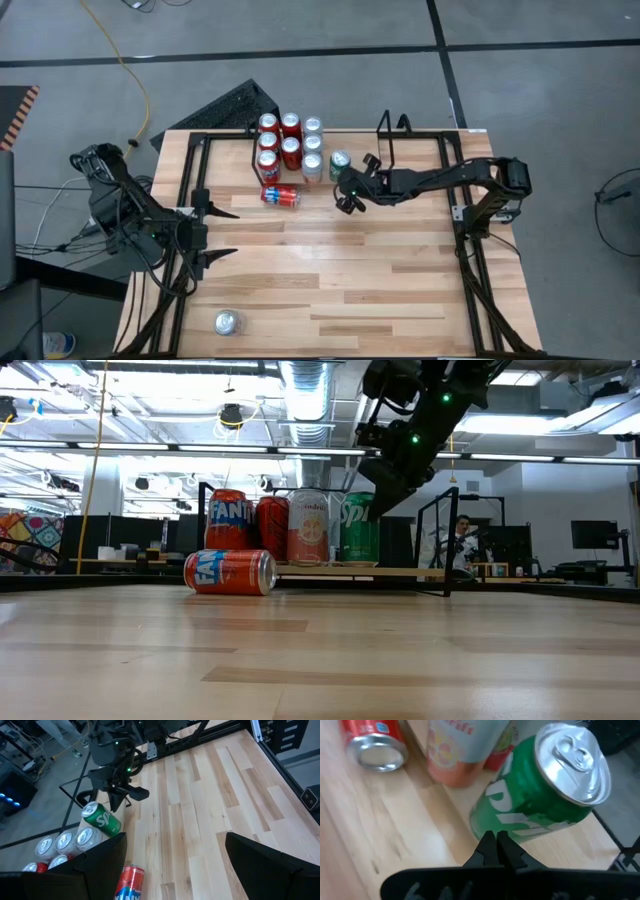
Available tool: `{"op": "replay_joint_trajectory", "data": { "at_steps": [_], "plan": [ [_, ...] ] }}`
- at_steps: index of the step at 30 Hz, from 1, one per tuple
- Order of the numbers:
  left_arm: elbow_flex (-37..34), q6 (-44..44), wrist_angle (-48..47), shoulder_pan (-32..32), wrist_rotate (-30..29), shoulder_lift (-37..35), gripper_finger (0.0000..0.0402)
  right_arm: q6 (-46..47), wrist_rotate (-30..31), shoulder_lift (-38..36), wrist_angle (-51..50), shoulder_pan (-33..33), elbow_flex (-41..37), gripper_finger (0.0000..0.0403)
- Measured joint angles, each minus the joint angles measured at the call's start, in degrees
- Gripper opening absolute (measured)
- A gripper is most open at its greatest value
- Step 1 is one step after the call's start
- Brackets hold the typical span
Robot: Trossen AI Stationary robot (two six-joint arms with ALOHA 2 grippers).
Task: Place canned beverage on shelf
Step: Put the green soda can on the shelf
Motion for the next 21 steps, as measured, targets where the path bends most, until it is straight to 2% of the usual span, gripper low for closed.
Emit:
{"op": "replay_joint_trajectory", "data": {
  "at_steps": [6, 13, 18, 21],
  "plan": [
    [0.0, 0.0, 0.0, 0.0, 0.0, 0.0, 0.0322, -4.0, -0.2, 0.0, 1.5, 0.0, 0.0, 0.0000],
    [0.0, -0.3, -0.1, 0.0, 0.0, 0.0, 0.0322, -7.5, -4.3, 0.1, 3.2, -0.1, 0.0, 0.0000],
    [0.0, -0.9, -0.2, 0.0, 0.1, 0.0, 0.0322, -5.7, -4.2, -0.1, -1.5, 0.2, 0.0, 0.0000],
    [0.0, -0.9, -0.2, 0.0, 0.8, 0.0, 0.0322, -3.8, -0.5, -0.4, -3.8, 0.1, 0.0, 0.0000]
  ]
}}
